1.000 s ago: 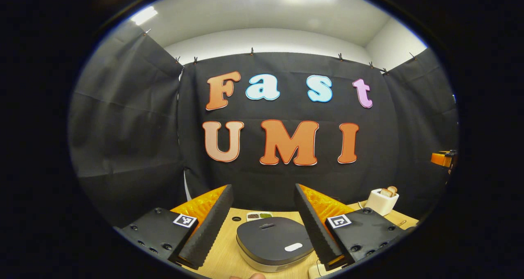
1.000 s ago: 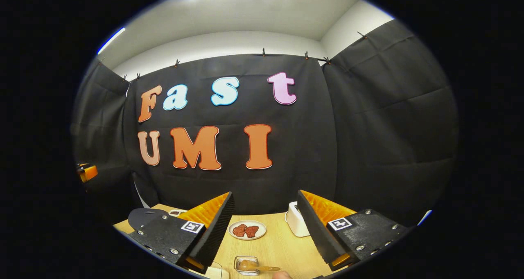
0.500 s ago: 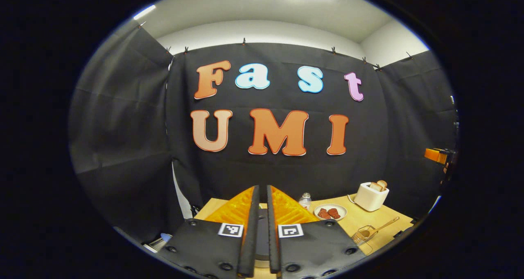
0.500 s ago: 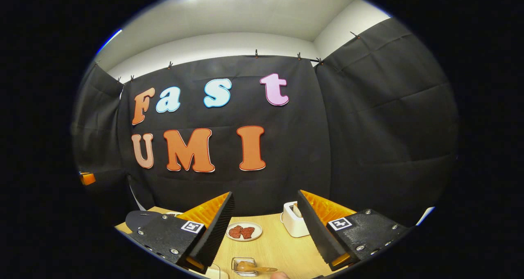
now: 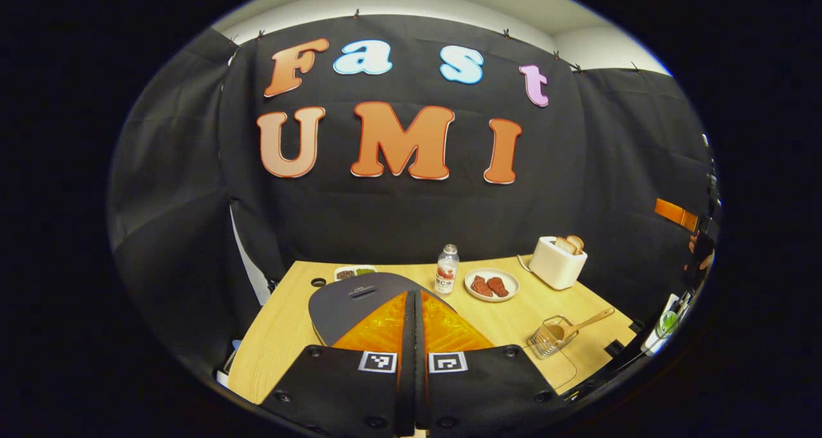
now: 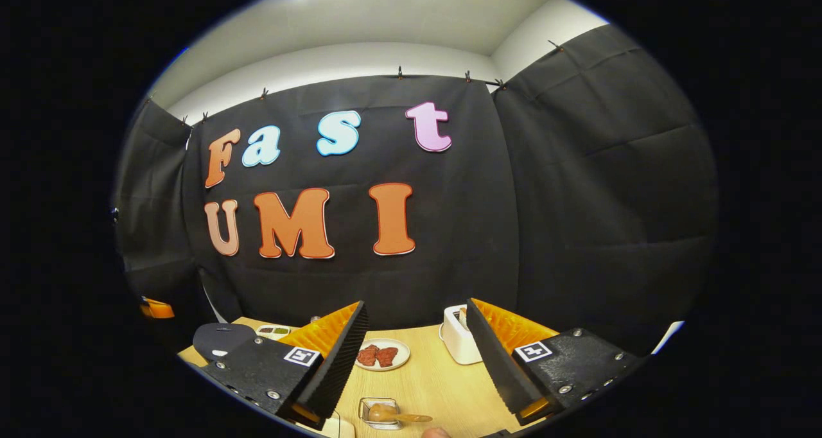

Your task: Close the left gripper, press the button to open the rice cooker; take a wooden spoon from the chopstick holder with the right hand, scoop a spoonful of rice and pour it into the rice cooker, then put the wooden spoon back into the chopstick holder.

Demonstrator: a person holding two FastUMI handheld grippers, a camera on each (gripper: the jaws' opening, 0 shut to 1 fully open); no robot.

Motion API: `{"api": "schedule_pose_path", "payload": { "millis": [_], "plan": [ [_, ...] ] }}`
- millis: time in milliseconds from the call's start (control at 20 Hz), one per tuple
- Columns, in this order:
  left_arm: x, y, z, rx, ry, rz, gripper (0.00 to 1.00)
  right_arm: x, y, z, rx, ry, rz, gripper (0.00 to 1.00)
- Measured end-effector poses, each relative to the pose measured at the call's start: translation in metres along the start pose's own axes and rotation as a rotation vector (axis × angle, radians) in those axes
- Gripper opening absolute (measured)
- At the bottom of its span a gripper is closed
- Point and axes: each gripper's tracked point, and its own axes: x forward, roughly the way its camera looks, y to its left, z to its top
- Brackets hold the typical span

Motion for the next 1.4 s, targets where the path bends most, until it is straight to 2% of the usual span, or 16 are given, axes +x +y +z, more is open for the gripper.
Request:
{"api": "schedule_pose_path", "payload": {
  "millis": [200,500,750,950,1150,1200,1350,1400],
  "plan": [
    [0.025,-0.006,-0.037,-0.010,0.105,-0.021,0.05,0.005,-0.008,-0.015,-0.001,0.032,-0.006,0.95],
    [0.055,-0.016,-0.070,0.025,0.217,-0.033,0.05,0.009,-0.018,-0.025,0.010,0.045,-0.019,0.95],
    [0.073,-0.019,-0.095,0.006,0.304,-0.045,0.05,0.012,-0.021,-0.031,-0.006,0.055,-0.023,0.94],
    [0.081,-0.013,-0.110,-0.008,0.350,-0.023,0.05,0.012,-0.020,-0.036,0.019,0.070,-0.008,0.95],
    [0.084,-0.014,-0.108,0.013,0.330,-0.040,0.03,0.016,-0.018,-0.041,0.036,0.073,-0.005,0.94],
    [0.083,-0.015,-0.112,-0.014,0.358,-0.074,0.05,0.015,-0.015,-0.043,0.037,0.080,0.003,0.94],
    [0.085,-0.011,-0.110,-0.262,0.431,-0.166,0.05,0.014,-0.006,-0.047,0.050,0.091,0.031,0.95],
    [0.085,-0.011,-0.111,-0.285,0.431,-0.198,0.05,0.014,-0.003,-0.049,0.050,0.095,0.038,0.95]
  ]
}}
